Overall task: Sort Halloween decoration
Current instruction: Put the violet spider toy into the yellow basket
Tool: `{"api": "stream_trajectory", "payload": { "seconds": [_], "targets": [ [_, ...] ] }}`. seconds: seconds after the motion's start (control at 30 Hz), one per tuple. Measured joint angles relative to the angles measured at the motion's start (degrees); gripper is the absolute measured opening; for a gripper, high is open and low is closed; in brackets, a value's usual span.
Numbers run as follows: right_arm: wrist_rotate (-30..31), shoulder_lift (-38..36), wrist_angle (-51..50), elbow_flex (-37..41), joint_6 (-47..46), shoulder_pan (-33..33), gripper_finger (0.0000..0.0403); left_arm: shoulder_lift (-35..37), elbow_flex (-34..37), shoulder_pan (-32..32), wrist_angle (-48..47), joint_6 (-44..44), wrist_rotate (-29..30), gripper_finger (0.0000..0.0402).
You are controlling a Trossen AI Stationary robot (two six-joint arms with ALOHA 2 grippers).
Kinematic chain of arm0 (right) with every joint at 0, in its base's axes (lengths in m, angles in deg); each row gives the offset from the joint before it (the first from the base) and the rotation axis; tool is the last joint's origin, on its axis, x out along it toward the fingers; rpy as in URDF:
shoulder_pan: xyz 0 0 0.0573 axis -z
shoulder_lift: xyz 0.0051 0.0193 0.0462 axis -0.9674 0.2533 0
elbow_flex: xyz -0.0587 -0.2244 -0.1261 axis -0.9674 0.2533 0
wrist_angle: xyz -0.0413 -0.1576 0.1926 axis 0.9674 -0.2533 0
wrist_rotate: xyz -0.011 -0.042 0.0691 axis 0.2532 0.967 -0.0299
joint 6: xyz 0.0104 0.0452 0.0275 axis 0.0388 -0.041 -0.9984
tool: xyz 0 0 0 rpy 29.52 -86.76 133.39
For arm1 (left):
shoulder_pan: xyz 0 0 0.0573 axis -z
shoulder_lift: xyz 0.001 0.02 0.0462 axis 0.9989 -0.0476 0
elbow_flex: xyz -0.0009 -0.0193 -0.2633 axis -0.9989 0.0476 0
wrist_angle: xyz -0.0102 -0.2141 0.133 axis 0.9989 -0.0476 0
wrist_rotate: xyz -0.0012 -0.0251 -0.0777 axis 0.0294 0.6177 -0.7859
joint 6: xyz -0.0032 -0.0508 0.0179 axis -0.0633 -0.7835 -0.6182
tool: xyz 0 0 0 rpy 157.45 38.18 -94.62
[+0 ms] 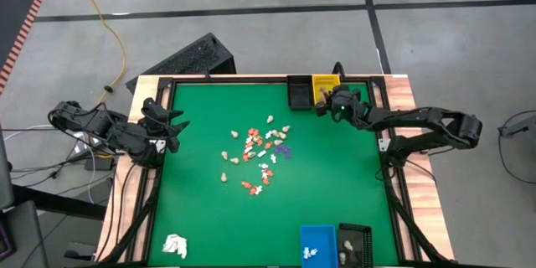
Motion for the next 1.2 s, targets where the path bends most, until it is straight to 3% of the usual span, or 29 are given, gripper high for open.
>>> {"api": "stream_trajectory", "payload": {
  "seconds": [0.17, 0.33, 0.43, 0.63, 0.83, 1.2],
  "targets": [
    [-1.8, 0.0, 1.1, 0.0, 0.1, -0.4, 0.0127, 0.0, 0.0, 0.0, 0.0, 0.0, 0.0, 0.0189],
    [-12.6, 0.0, 9.9, 0.0, 3.6, -4.0, 0.0133, 0.0, 0.0, 0.0, 0.0, 0.0, 0.0, 0.0189],
    [-15.2, 0.0, 15.0, 0.0, 4.9, -8.3, 0.0131, 0.0, 0.0, 0.0, 0.0, 0.1, 0.0, 0.0189],
    [-14.8, 0.6, 15.8, 0.0, 6.5, -19.0, 0.013, 0.0, 0.0, 0.0, 0.0, 0.1, 0.0, 0.0189],
    [-9.3, 7.3, 16.7, 0.0, 6.3, -29.5, 0.013, 0.0, 0.0, 0.0, 0.0, 0.1, 0.0, 0.0189],
    [-6.1, 21.0, 23.6, -0.9, 6.5, -33.7, 0.013, 0.0, 0.0, 0.0, 0.1, 0.1, 0.0, 0.0189]
  ]
}}
